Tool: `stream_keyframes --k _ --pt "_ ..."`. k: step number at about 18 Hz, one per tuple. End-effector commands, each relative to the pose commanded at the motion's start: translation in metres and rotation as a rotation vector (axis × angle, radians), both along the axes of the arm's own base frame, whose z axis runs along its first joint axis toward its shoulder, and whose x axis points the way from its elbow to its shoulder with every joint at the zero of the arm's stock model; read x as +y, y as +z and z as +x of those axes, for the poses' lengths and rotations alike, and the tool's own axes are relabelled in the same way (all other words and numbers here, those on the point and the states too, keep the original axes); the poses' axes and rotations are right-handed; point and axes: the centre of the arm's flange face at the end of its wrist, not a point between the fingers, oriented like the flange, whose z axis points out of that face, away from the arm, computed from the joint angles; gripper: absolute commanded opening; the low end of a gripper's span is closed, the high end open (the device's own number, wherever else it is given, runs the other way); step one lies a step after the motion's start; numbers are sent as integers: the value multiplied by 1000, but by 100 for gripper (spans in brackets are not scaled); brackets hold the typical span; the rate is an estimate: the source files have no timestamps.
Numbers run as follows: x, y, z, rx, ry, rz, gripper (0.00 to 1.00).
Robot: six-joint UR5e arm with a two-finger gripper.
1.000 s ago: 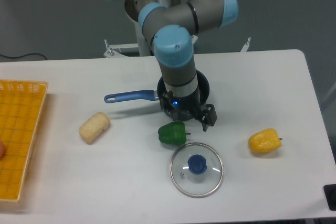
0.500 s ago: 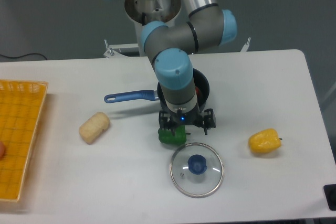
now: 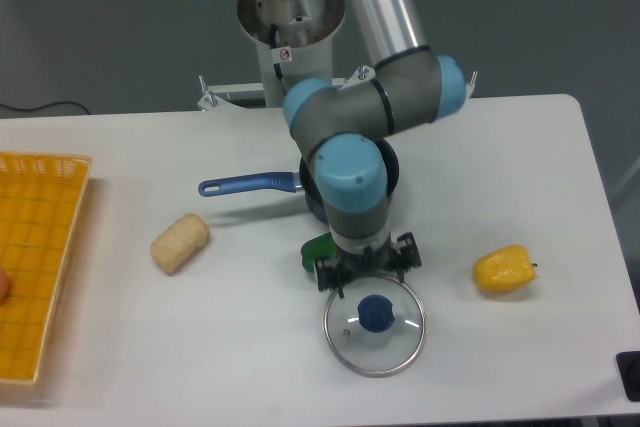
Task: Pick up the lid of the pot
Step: 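Move the gripper over the blue knob of the glass lid, then lower the gripper onto the blue knob and close on it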
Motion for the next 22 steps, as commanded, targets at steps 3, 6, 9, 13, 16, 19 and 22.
stream_keyframes --k 3,6,9,13,16,19,22 --pt "-6 -2 -7 -2 11 0 100" --pt "-6 -12 -9 -7 14 -8 100" --pt "-5 -16 -10 -6 10 -8 100" --pt "1 -22 -10 5 3 5 100" --pt "5 -34 -8 2 -4 -2 100" --pt "6 -39 -9 -3 -7 -6 100" --pt "5 -43 -7 -7 -16 -13 100"
